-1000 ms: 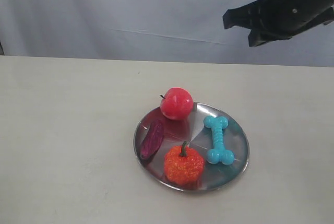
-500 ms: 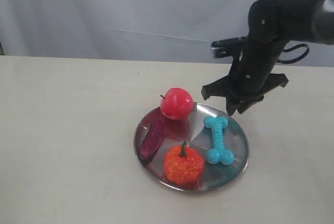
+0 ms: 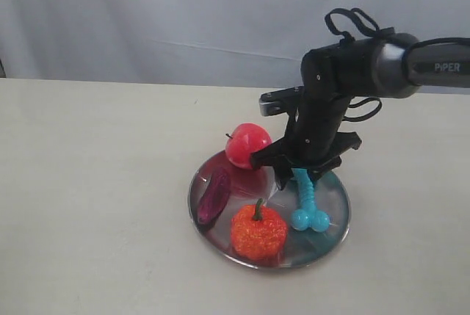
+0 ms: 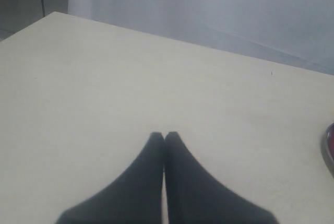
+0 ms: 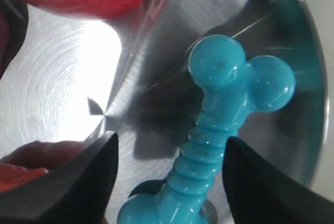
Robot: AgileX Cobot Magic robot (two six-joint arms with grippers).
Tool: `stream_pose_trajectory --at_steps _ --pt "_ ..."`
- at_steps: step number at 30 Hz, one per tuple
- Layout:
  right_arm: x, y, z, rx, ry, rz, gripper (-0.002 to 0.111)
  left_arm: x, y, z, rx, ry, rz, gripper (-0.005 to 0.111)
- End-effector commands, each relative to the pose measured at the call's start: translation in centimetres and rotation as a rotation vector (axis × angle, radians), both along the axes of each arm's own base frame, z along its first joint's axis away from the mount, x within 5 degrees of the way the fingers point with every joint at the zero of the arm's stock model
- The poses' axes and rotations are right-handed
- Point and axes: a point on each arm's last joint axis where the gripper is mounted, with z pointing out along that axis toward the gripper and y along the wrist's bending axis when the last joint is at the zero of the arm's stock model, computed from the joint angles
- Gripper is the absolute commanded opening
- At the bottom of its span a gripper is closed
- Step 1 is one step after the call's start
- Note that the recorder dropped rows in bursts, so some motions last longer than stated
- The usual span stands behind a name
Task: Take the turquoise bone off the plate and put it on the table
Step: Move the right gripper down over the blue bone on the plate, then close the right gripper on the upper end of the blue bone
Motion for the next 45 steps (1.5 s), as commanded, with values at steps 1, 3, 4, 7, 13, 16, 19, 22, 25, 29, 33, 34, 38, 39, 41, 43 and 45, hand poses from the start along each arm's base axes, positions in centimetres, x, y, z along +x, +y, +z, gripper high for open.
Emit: stream_pose_trajectory --at_steps 1,3,4,7,13,16,19,22,25,29,33,34,38,39,41,43,45 --pt "0.0 0.0 0.2 -0.005 -0.001 -0.02 0.057 0.0 0.0 0.0 -0.006 -0.004 -0.005 0.0" --pt "0.0 0.0 0.2 -0.001 0.0 -0.041 0.057 0.0 0.0 0.0 -0.006 -0.004 -0.005 0.0" --pt "0.0 0.0 0.2 -0.001 0.0 -0.041 0.057 0.0 0.0 0.0 -0.006 -0.004 -0.005 0.0" --pt "0.0 0.0 0.2 0.002 0.0 -0.056 0.057 0.0 0.0 0.0 -0.006 -0.004 -0.005 0.0" --pt "-0.1 -0.3 0.2 -0.022 0.008 -0.086 0.057 0.0 0.0 0.0 -0.006 -0.004 -0.005 0.0" --pt "-0.3 -0.4 0.0 -0.029 0.017 -0.099 0.057 0.0 0.0 0.0 -0.006 -0.004 -0.005 0.0" --pt "-0.4 -0.5 -0.4 -0.033 0.015 -0.11 0.057 0.0 0.0 0.0 -0.006 -0.004 -0.005 0.0" --pt "-0.7 -0.5 -0.8 -0.031 0.016 -0.118 0.057 0.0 0.0 0.0 -0.006 -0.004 -0.005 0.0" --pt "-0.7 -0.5 -0.9 -0.03 0.011 -0.117 0.057 0.0 0.0 0.0 -0.006 -0.004 -0.005 0.0" --pt "-0.6 -0.5 -0.9 -0.03 0.006 -0.116 0.054 0.0 0.0 0.0 -0.006 -0.004 -0.005 0.0" --pt "-0.6 -0.5 -0.9 -0.029 0.004 -0.116 0.042 0.0 0.0 0.0 -0.006 -0.004 -0.005 0.0" --pt "-0.6 -0.5 -0.9 -0.029 0.004 -0.116 0.039 0.0 0.0 0.0 -0.006 -0.004 -0.005 0.0" --pt "-0.6 -0.5 -0.9 -0.029 0.005 -0.116 0.038 0.0 0.0 0.0 -0.006 -0.004 -0.005 0.0" --pt "-0.6 -0.5 -0.9 -0.031 0.005 -0.115 0.038 0.0 0.0 0.0 -0.006 -0.004 -0.005 0.0" --pt "-0.6 -0.5 -0.9 -0.031 0.005 -0.113 0.042 0.0 0.0 0.0 -0.006 -0.004 -0.005 0.0" --pt "-0.6 -0.5 -0.9 -0.032 0.006 -0.111 0.048 0.0 0.0 0.0 -0.006 -0.004 -0.005 0.0" --pt "-0.6 -0.5 -0.9 -0.032 0.006 -0.111 0.052 0.0 0.0 0.0 -0.006 -0.004 -0.005 0.0"
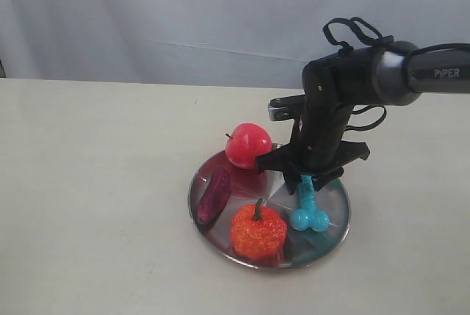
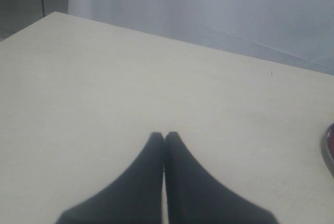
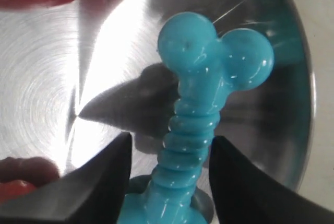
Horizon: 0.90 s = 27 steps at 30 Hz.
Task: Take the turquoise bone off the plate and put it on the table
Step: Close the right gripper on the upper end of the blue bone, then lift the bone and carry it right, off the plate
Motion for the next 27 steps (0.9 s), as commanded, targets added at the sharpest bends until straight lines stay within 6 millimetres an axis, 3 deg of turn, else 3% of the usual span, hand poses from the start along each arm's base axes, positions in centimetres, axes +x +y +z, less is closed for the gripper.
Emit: stream_pose_trajectory --at_steps 1,10,17,21,23,27 --pt "0.0 0.0 0.0 -0.011 -0.005 0.01 0.053 0.0 0.0 0.0 -0.006 -0.004 -0.005 0.0" --pt "0.0 0.0 -0.1 -0.008 -0.002 -0.004 0.053 0.0 0.0 0.0 -0.006 -0.004 -0.005 0.0" --pt "0.2 0.0 -2.3 -0.008 0.03 -0.004 0.053 0.0 0.0 0.0 -0.006 -0.004 -0.005 0.0" --pt "0.5 0.0 -2.4 -0.004 0.004 -0.003 0.052 0.0 0.0 0.0 -0.006 -0.004 -0.005 0.0" --pt "0.5 0.0 -2.4 -0.004 0.002 -0.003 0.047 0.0 0.0 0.0 -0.006 -0.004 -0.005 0.0" --pt "0.4 -0.1 -2.4 -0.018 0.011 0.005 0.02 0.0 0.0 0.0 -0.006 -0.004 -0.005 0.0"
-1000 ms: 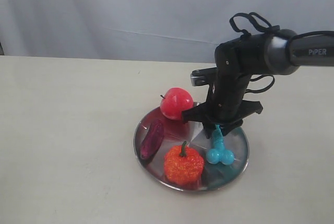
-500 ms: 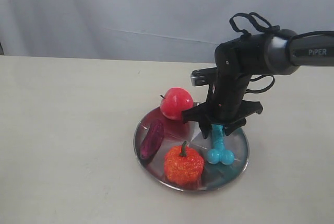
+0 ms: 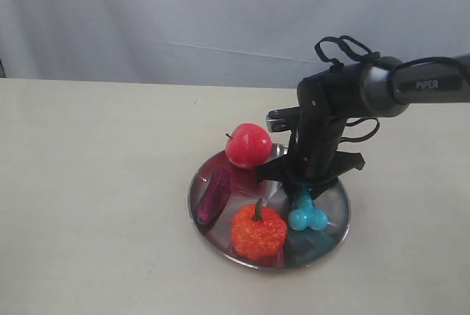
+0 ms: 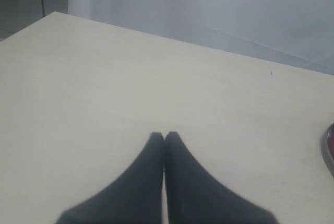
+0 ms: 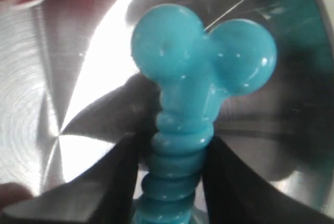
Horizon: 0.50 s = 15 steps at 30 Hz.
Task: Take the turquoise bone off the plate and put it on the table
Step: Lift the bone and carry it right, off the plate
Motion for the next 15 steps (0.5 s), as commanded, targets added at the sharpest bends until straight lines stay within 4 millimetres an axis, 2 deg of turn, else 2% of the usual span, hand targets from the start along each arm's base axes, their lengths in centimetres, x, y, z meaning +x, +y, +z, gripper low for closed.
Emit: stream_pose_trajectory --at_steps 1,3,7,11,15 --pt "0.0 -0.1 0.2 -0.016 -0.002 0.012 0.012 0.0 0.0 0.0 -0.006 -0.004 -0.005 0.0" --pt "-0.1 -0.1 0.6 -0.018 -0.003 0.019 0.0 0.0 0.0 0.0 -0.006 -0.004 -0.005 0.0" --pt "-0.3 -0.1 2.8 -0.022 -0.046 0.04 0.0 0.0 0.0 0.0 -0.006 -0.004 -0.005 0.0" --pt "-0.9 -0.2 7.0 -0.029 -0.129 0.068 0.0 0.0 0.0 0.0 -0.006 -0.004 -0.005 0.0" --pt "-2.5 -0.9 12.0 -0.116 -0.206 0.096 0.0 0.0 0.0 0.0 -0.006 -0.004 -0.005 0.0"
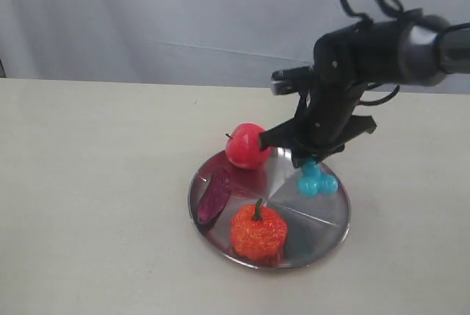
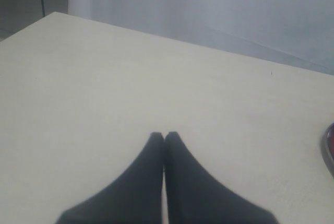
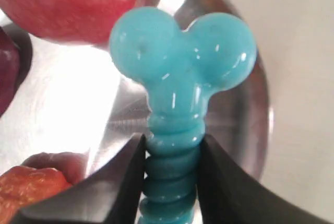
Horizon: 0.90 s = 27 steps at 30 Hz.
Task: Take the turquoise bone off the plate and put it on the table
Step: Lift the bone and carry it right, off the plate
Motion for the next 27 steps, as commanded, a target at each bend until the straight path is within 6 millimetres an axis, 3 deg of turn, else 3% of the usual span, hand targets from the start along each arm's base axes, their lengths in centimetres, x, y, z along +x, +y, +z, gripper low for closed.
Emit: stream_pose_trajectory --at_steps 1,6,12,19,27 --pt "-1.8 -1.1 5.4 -0.106 -0.079 0.02 0.0 0.0 0.0 0.0 -0.006 -0.004 -0.005 0.0" --pt "-4.6 -4.3 10.1 -0.136 -0.141 -0.076 0.0 0.0 0.0 0.0 -0.006 -0.004 -0.005 0.0" --pt "-7.7 -9.3 11.7 -0.149 -0.058 -0.209 0.0 0.0 0.0 0.0 -0.006 -0.004 -0.005 0.0" --pt "-8.6 -11.5 9.6 -0.053 -0.044 -0.21 0.0 0.0 0.0 0.0 -0.006 -0.004 -0.005 0.0" --pt "-8.5 -11.5 3.7 -0.03 -0.027 -0.195 0.0 0.0 0.0 0.0 -0.006 -0.004 -0.005 0.0"
